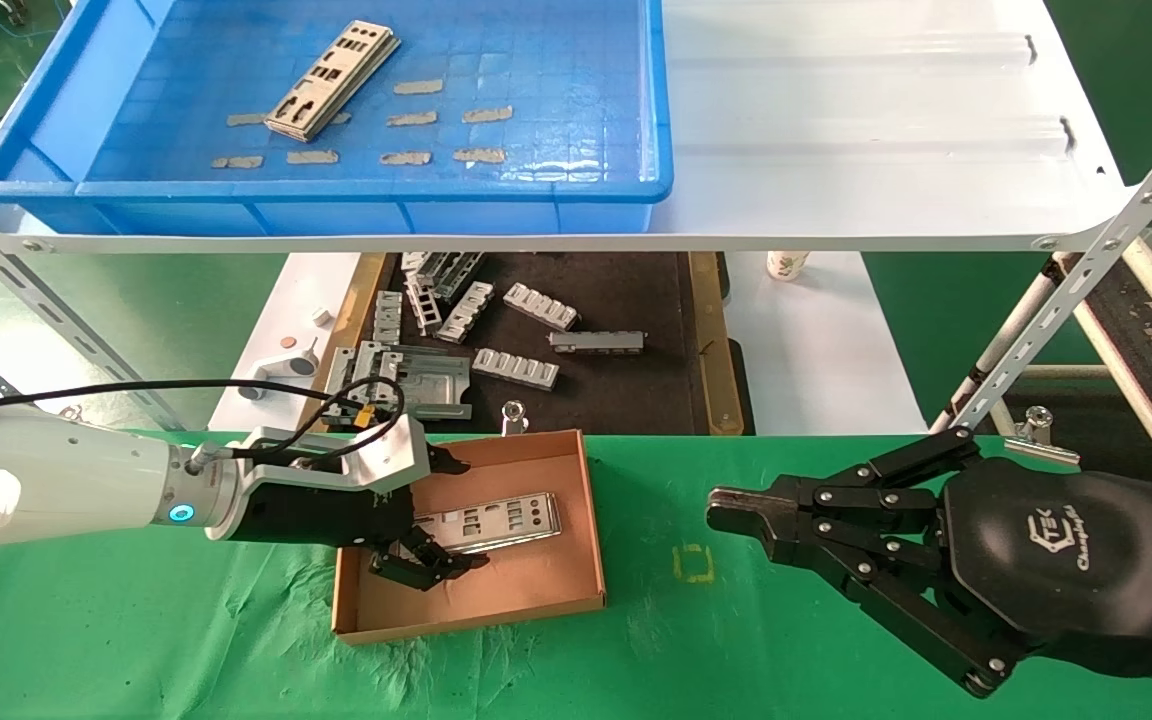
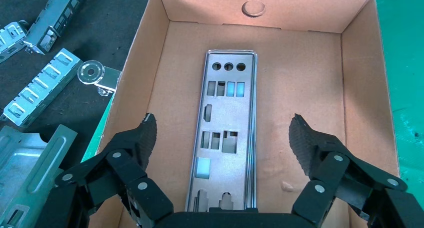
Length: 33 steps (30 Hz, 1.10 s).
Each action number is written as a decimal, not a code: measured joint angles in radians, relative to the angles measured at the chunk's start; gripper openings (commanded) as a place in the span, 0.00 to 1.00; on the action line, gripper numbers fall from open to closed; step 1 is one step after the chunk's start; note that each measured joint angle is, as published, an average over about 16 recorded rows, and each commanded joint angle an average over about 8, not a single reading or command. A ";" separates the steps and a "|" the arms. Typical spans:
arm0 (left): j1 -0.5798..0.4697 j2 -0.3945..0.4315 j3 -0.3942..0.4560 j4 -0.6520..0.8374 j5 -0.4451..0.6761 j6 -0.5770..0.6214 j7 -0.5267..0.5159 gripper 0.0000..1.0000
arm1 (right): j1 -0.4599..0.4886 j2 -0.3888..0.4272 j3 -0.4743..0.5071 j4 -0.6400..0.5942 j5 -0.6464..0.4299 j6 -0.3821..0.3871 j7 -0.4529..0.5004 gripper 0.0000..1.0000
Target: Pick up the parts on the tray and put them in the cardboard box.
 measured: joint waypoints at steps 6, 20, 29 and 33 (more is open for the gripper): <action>-0.005 -0.004 -0.011 0.001 -0.017 0.022 0.007 1.00 | 0.000 0.000 0.000 0.000 0.000 0.000 0.000 0.00; -0.019 -0.076 -0.091 -0.033 -0.130 0.190 -0.036 1.00 | 0.000 0.000 0.000 0.000 0.000 0.000 0.000 0.89; 0.037 -0.135 -0.156 -0.158 -0.188 0.217 -0.113 1.00 | 0.000 0.000 0.000 0.000 0.000 0.000 0.000 1.00; 0.075 -0.165 -0.189 -0.237 -0.212 0.217 -0.152 1.00 | 0.000 0.000 0.000 0.000 0.000 0.000 0.000 1.00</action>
